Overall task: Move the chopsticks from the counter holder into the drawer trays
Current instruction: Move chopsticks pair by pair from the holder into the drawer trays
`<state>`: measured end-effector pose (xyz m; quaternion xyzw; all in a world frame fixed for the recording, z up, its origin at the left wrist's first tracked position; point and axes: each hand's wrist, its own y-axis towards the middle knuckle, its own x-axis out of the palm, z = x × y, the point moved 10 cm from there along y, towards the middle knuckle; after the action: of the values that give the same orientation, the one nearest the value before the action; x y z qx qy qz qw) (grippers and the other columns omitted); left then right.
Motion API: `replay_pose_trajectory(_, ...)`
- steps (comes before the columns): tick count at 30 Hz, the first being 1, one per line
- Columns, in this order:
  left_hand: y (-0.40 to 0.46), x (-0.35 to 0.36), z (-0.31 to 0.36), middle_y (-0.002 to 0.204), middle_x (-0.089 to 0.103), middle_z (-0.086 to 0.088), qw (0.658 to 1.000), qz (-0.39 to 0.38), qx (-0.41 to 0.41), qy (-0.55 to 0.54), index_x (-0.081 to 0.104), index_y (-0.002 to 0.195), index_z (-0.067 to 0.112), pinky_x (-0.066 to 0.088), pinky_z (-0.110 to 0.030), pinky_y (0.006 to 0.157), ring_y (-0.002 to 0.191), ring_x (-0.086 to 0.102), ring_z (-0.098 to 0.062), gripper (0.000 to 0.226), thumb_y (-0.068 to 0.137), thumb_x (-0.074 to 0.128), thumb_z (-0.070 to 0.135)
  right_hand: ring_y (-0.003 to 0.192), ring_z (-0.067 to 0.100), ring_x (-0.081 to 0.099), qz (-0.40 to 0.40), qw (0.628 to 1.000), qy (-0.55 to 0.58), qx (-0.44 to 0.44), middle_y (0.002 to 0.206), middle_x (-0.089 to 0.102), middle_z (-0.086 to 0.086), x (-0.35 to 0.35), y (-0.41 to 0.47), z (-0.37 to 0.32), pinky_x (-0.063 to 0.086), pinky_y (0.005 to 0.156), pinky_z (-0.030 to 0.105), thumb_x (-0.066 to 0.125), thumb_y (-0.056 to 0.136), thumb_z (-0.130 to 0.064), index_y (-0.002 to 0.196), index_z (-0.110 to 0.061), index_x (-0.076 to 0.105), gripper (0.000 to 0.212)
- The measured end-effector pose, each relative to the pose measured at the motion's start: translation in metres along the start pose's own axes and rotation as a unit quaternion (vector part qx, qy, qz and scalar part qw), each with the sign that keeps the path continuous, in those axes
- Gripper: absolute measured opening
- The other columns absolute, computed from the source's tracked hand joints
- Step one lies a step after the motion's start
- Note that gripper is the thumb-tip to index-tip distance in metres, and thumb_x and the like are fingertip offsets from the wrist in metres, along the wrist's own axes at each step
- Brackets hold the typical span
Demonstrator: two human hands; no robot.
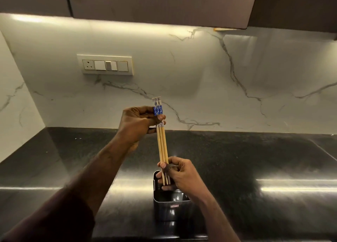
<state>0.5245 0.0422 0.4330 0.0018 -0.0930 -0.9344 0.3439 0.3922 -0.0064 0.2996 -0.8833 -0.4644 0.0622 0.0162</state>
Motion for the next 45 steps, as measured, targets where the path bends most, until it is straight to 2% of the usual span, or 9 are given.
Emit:
replay_pose_trajectory(8,-0.068,-0.01,0.025,0.09,0.075,-0.007,0.999,-0.034,0.006,-0.029,0.068,0.098,0.011,0.059,-0.024,0.059,0.075,0.074,-0.016,0.021,0.079,0.071,0.003,0.091,0.034,0.072,0.039,0.999,0.011,0.0,0.093,0.074,0.019,0.023,-0.075,-0.013,0.061,0.077,0.045,0.061,0.092,-0.027,0.106,-0.007,0.067,0.025)
replay_pose_trajectory(15,-0.143,0.003,0.011,0.098,0.075,-0.011,0.995,-0.09,-0.025,-0.027,0.067,0.11,0.005,0.062,-0.036,0.073,0.088,0.074,-0.023,0.033,0.078,0.072,0.007,0.083,0.026,0.072,0.097,0.995,0.0,0.02,0.091,0.073,0.019,0.042,-0.164,0.01,0.062,0.073,0.04,0.059,0.095,-0.025,0.105,-0.009,0.067,0.02)
replay_pose_trajectory(19,-0.186,0.036,0.009,0.099,0.074,-0.012,0.989,-0.133,-0.038,-0.044,0.066,0.112,0.004,0.061,-0.029,0.067,0.085,0.074,-0.022,0.03,0.082,0.068,0.004,0.077,0.022,0.073,0.149,0.988,-0.029,0.032,0.087,0.075,0.014,0.027,-0.22,0.021,0.062,0.069,0.038,0.06,0.095,-0.028,0.103,-0.01,0.069,0.021)
replay_pose_trajectory(23,-0.219,0.078,0.018,0.098,0.074,-0.012,0.984,-0.162,-0.041,-0.063,0.066,0.109,0.004,0.061,-0.032,0.07,0.085,0.074,-0.023,0.027,0.082,0.067,0.004,0.081,0.028,0.074,0.193,0.98,-0.035,0.041,0.087,0.074,0.015,-0.005,-0.272,0.019,0.062,0.071,0.04,0.062,0.093,-0.028,0.102,-0.01,0.069,0.022)
replay_pose_trajectory(29,-0.261,0.156,0.019,0.097,0.076,-0.009,0.978,-0.197,-0.042,-0.049,0.067,0.109,0.008,0.058,-0.044,0.082,0.087,0.074,-0.022,0.027,0.082,0.069,0.006,0.072,0.019,0.072,0.235,0.97,-0.04,0.046,0.083,0.074,0.013,-0.054,-0.345,0.025,0.062,0.068,0.034,0.06,0.094,-0.025,0.098,-0.01,0.069,0.018)
replay_pose_trajectory(33,-0.293,0.215,0.019,0.096,0.076,-0.009,0.976,-0.206,-0.043,-0.057,0.067,0.107,0.007,0.06,-0.038,0.076,0.085,0.074,-0.021,0.025,0.082,0.069,0.007,0.073,0.022,0.071,0.254,0.965,-0.036,0.063,0.087,0.074,0.019,-0.102,-0.395,0.035,0.062,0.07,0.037,0.061,0.095,-0.025,0.099,-0.007,0.07,0.021)
replay_pose_trajectory(37,-0.328,0.279,0.015,0.096,0.076,-0.009,0.974,-0.203,-0.056,-0.083,0.066,0.11,0.005,0.06,-0.031,0.067,0.085,0.074,-0.021,0.028,0.083,0.068,0.006,0.075,0.025,0.073,0.262,0.96,-0.062,0.075,0.085,0.074,0.017,-0.162,-0.446,0.045,0.062,0.073,0.042,0.063,0.093,-0.028,0.099,-0.006,0.071,0.024)
replay_pose_trajectory(41,-0.36,0.344,0.002,0.095,0.076,-0.007,0.974,-0.195,-0.069,-0.089,0.067,0.109,0.007,0.059,-0.037,0.077,0.087,0.074,-0.021,0.026,0.083,0.068,0.006,0.08,0.032,0.074,0.26,0.959,-0.077,0.081,0.086,0.074,0.018,-0.225,-0.491,0.056,0.062,0.071,0.043,0.066,0.091,-0.027,0.094,-0.009,0.073,0.02)
replay_pose_trajectory(45,-0.376,0.39,-0.014,0.094,0.076,-0.009,0.976,-0.182,-0.079,-0.088,0.068,0.106,0.009,0.06,-0.039,0.078,0.087,0.074,-0.022,0.023,0.083,0.068,0.004,0.074,0.023,0.072,0.241,0.962,-0.086,0.094,0.086,0.074,0.017,-0.268,-0.513,0.069,0.062,0.071,0.042,0.066,0.091,-0.029,0.095,-0.009,0.073,0.021)
